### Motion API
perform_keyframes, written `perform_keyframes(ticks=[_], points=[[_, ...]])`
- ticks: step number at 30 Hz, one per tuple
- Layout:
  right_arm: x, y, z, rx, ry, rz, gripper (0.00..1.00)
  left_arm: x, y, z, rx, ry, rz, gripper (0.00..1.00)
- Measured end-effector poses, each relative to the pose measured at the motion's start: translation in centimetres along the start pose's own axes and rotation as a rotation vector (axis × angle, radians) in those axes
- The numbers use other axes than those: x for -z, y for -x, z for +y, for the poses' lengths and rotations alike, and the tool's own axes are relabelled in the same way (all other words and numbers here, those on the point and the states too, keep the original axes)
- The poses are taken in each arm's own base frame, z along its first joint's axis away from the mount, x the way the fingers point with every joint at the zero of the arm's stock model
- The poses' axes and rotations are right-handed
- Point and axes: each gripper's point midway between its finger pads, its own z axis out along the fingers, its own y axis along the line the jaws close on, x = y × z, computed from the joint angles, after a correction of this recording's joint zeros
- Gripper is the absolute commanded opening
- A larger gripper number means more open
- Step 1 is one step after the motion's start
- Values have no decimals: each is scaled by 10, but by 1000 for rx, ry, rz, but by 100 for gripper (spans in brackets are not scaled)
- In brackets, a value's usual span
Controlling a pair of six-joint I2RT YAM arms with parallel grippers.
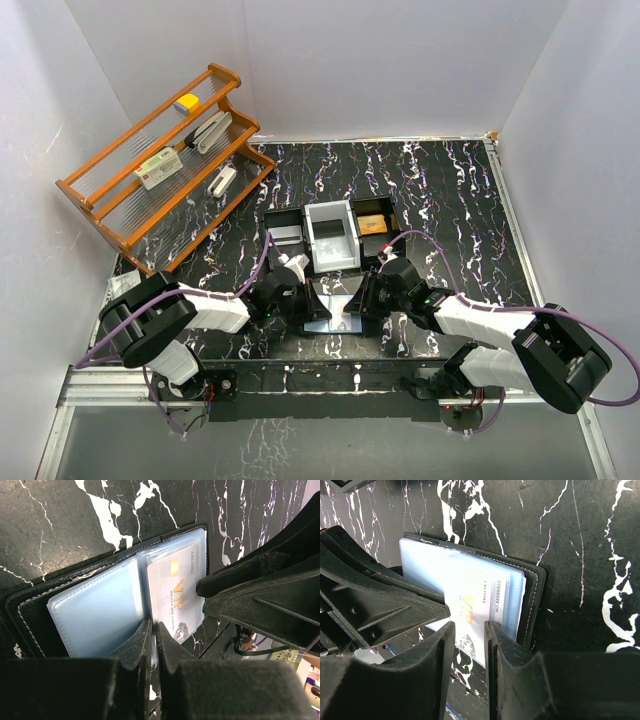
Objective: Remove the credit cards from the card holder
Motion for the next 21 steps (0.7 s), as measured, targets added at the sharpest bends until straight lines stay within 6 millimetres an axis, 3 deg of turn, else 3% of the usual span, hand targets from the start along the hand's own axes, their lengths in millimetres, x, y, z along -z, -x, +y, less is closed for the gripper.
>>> perform_keyframes(ticks=[14, 19, 21], points=[[0, 2, 0, 6, -22, 6, 29, 18, 1, 8, 5, 43, -38, 0], [2, 2, -2, 26, -48, 20, 30, 19, 0, 10, -1, 48, -38, 30], [2, 2, -2, 30, -51, 23, 30, 19, 1, 7, -7, 34, -36, 37]])
